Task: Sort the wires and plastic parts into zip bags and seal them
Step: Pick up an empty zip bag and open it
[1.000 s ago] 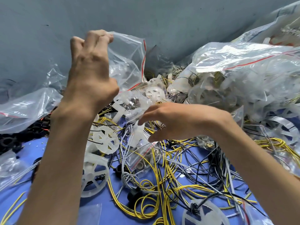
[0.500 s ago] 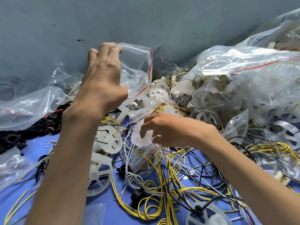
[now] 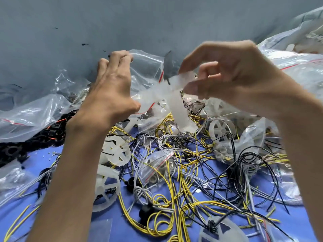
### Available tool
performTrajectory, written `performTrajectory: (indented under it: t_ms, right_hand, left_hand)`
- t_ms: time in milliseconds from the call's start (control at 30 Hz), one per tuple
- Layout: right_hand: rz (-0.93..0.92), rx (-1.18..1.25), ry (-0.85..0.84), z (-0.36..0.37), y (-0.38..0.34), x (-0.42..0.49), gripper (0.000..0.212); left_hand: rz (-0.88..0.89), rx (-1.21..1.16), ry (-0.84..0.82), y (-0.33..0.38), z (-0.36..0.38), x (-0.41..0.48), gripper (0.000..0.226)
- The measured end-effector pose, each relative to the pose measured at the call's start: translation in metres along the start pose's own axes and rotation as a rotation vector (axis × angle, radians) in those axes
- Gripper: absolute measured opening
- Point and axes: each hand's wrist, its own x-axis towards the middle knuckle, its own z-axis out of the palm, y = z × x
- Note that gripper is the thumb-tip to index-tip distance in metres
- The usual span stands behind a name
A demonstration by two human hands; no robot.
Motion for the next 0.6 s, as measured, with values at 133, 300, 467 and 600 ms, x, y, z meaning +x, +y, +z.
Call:
performTrajectory:
  t_ms: [133, 300, 467, 600]
  right_hand:
    - [-0.019, 0.018, 0.099, 0.009, -0.002, 0.005, 0.015]
    - [0.047, -0.142, 0.25, 0.009, 0.006, 0.008, 0.012]
    - [0.086, -0.361, 0.327, 0.013, 0.011, 0.01, 0.016]
    - [0.096, -0.497, 0.287, 0.022, 0.012, 0.011, 0.021]
  left_hand:
    - [0.057, -0.127, -0.021, 0.005, 0.001, -0.002, 0.094]
    - [0.17, -0.126, -0.07, 0.009, 0.004, 0.001, 0.104]
    - [0.235, -0.136, -0.12, 0.014, 0.003, 0.001, 0.104]
    - [0.276, -0.146, -0.134, 0.025, 0.003, 0.0, 0.108]
